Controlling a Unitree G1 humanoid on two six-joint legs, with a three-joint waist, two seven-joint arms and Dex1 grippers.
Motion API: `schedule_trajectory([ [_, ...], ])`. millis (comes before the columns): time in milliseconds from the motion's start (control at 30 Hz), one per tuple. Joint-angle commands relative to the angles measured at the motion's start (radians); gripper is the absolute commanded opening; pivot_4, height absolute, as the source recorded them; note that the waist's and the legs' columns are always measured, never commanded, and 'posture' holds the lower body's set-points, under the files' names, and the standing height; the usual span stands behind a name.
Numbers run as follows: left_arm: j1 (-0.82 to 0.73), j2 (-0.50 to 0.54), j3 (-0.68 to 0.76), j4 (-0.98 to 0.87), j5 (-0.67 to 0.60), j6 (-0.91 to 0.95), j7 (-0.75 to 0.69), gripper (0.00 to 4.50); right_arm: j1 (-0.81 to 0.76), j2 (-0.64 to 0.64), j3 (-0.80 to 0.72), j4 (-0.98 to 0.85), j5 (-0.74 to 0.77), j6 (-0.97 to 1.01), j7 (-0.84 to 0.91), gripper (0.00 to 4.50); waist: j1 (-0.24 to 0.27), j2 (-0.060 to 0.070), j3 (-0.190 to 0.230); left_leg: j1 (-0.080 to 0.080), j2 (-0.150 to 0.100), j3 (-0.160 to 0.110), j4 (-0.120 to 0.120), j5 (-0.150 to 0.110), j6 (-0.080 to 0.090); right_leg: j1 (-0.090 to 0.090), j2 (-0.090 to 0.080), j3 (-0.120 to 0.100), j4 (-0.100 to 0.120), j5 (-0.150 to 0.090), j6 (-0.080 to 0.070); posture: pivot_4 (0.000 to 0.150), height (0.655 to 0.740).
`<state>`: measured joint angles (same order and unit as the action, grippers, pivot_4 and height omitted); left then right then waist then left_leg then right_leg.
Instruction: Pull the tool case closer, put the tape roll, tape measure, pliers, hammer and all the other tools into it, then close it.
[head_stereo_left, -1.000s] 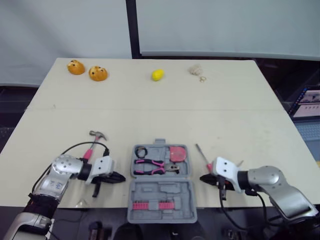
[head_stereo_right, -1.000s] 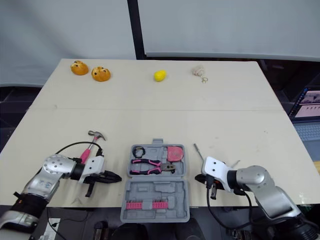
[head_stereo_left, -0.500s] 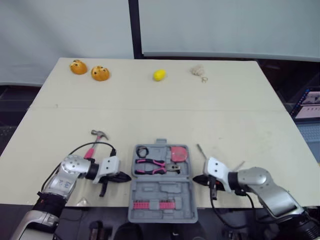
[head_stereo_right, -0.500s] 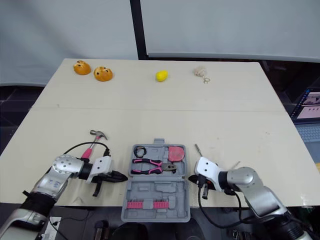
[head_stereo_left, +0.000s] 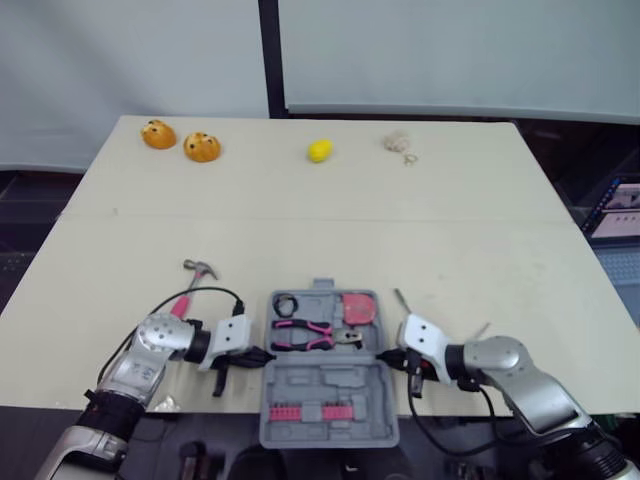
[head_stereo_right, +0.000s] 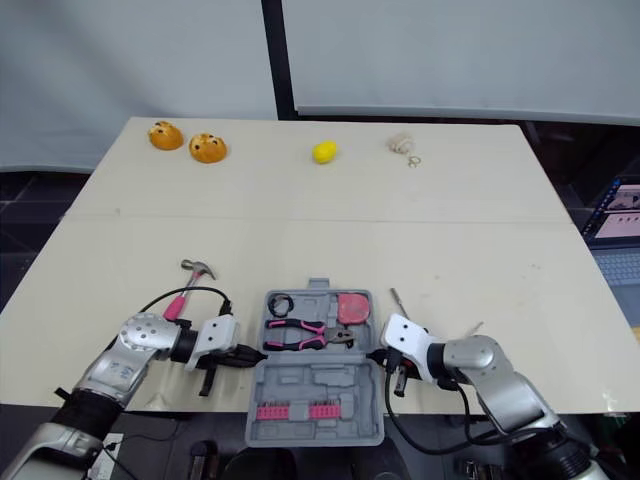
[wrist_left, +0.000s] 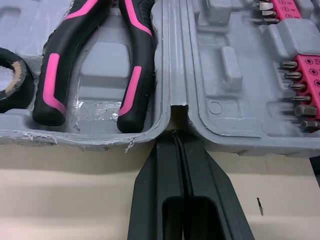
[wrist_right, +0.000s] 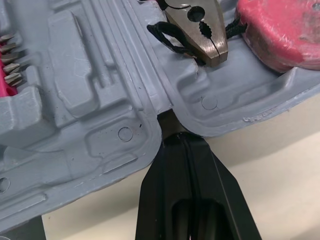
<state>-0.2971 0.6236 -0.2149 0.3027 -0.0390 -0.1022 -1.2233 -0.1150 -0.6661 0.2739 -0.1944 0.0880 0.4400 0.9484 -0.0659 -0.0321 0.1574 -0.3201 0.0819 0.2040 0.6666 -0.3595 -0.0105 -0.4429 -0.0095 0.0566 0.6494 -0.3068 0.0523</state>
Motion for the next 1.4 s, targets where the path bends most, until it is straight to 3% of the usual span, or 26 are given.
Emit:
schedule_trajectory([
  [33,-0.048,-0.028,-0.006,0.02,0.002,0.008,0.029,0.04,-0.023,0.027,0.011,-0.023,0.016,-0.008,0.002,0.01,0.003,0.0,0.0,0.0,0.0,0.0,0.0,0.0,0.0,0.0,0.0,0.0,0.0,0.0,0.0,0.15,0.74],
  [500,-0.209,-0.077,-0.012,0.243,0.07,-0.074,0.079,0.04,-0.223,0.093,0.004,0.194,-0.02,-0.046,0.007,0.01,0.008,0.0,0.0,0.0,0.0,0.001,0.001,0.0,0.0,-0.001,0.001,0.0,0.003,0.0,0.0,0.15,0.74],
  [867,-0.325,-0.118,-0.018,0.424,0.127,-0.152,0.101,0.04,-0.243,0.121,0.005,0.207,-0.025,-0.043,0.015,0.01,0.009,0.0,0.0,0.0,0.0,0.001,0.002,0.001,0.0,-0.001,0.001,0.0,0.004,0.0,0.0,0.15,0.74],
  [1400,-0.32,-0.117,-0.017,0.437,0.131,-0.168,0.078,0.04,-0.265,0.119,-0.005,0.248,-0.038,-0.063,0.009,0.01,0.007,0.0,0.0,0.0,0.0,0.001,0.002,0.001,-0.001,-0.001,0.001,0.0,0.004,0.0,0.0,0.15,0.74],
])
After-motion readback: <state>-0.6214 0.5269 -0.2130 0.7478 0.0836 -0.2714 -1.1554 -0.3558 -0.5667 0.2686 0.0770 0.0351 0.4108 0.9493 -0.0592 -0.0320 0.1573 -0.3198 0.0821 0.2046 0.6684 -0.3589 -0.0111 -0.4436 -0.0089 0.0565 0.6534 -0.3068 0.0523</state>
